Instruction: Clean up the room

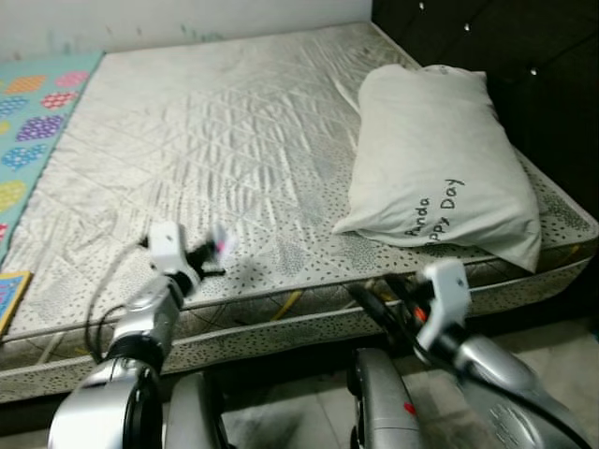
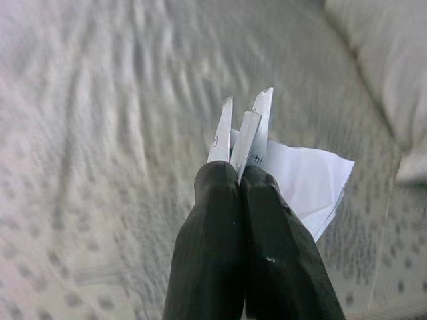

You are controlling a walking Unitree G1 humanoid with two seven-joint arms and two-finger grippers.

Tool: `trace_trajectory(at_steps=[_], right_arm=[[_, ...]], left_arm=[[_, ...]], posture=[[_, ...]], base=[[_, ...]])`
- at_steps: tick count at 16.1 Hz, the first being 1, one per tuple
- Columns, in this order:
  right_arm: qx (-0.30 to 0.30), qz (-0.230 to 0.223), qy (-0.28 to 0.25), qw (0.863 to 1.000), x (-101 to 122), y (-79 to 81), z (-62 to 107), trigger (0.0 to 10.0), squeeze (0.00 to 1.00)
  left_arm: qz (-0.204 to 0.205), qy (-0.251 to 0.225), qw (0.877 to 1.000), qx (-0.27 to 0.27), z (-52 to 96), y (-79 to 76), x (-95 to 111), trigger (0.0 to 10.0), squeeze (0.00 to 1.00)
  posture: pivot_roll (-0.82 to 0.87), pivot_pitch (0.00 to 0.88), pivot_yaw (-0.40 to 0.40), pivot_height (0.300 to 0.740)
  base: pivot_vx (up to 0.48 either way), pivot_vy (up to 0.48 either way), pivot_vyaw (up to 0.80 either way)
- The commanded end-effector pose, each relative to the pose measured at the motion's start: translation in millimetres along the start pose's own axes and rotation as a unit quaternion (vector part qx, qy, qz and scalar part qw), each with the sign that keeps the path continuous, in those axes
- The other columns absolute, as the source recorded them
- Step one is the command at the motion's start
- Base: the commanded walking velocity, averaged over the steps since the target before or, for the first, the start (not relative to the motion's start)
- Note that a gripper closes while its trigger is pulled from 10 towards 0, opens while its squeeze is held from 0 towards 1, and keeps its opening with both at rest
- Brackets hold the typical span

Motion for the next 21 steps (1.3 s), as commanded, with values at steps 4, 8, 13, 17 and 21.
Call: trace_trajectory(at_steps=[4, 8, 13, 17, 21], right_arm=[[-0.098, -0.016, -0.019, 0.995, 5.3, -28.2, -17.7, 10.0, 0.0], [-0.144, -0.034, -0.039, 0.988, 12.9, -40.5, -24.3, 10.0, 0.0], [-0.187, -0.041, -0.071, 0.979, 24.0, -49.9, -26.8, 10.0, 0.0], [-0.191, -0.039, -0.085, 0.977, 32.7, -54.4, -27.9, 10.0, 0.0], [-0.198, -0.032, -0.086, 0.976, 34.1, -60.3, -25.4, 10.0, 0.0]], left_arm=[[-0.043, -0.059, 0.997, -0.038, 24.6, -21.5, 9.7, 0.0, 0.0], [-0.044, -0.091, 0.994, -0.046, 66.4, -43.0, 8.4, 0.0, 0.0], [-0.041, -0.059, 0.997, -0.042, 75.2, -45.4, -0.7, 0.0, 0.0], [-0.039, -0.05, 0.997, -0.047, 73.3, -51.1, -1.8, 0.0, 0.0], [-0.034, -0.04, 0.997, -0.049, 74.6, -54.6, -9.4, 0.0, 0.0]], posture=[[-0.26, 0.0, 0.094, 0.547], [-0.23, 0.0, 0.081, 0.547], [-0.23, 0.0, 0.09, 0.547], [-0.24, 0.0, 0.087, 0.578], [-0.24, 0.0, 0.08, 0.623]], base=[[0.0, 0.0, 0.0], [0.0, 0.0, 0.0], [0.0, 0.0, 0.0], [0.0, 0.0, 0.0], [0.0, 0.0, 0.0]])
Point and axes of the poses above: a point about 5 cm out from each wrist's last joint towards the gripper, its own z axis pointing back from the gripper into the wrist, its own x axis along the axis of the wrist's last joint, y = z × x, the point moved 6 cm from there along -z, pointing out of the wrist towards the gripper, and after that the axes turned 11 degrees about z, right-handed, at the moved point
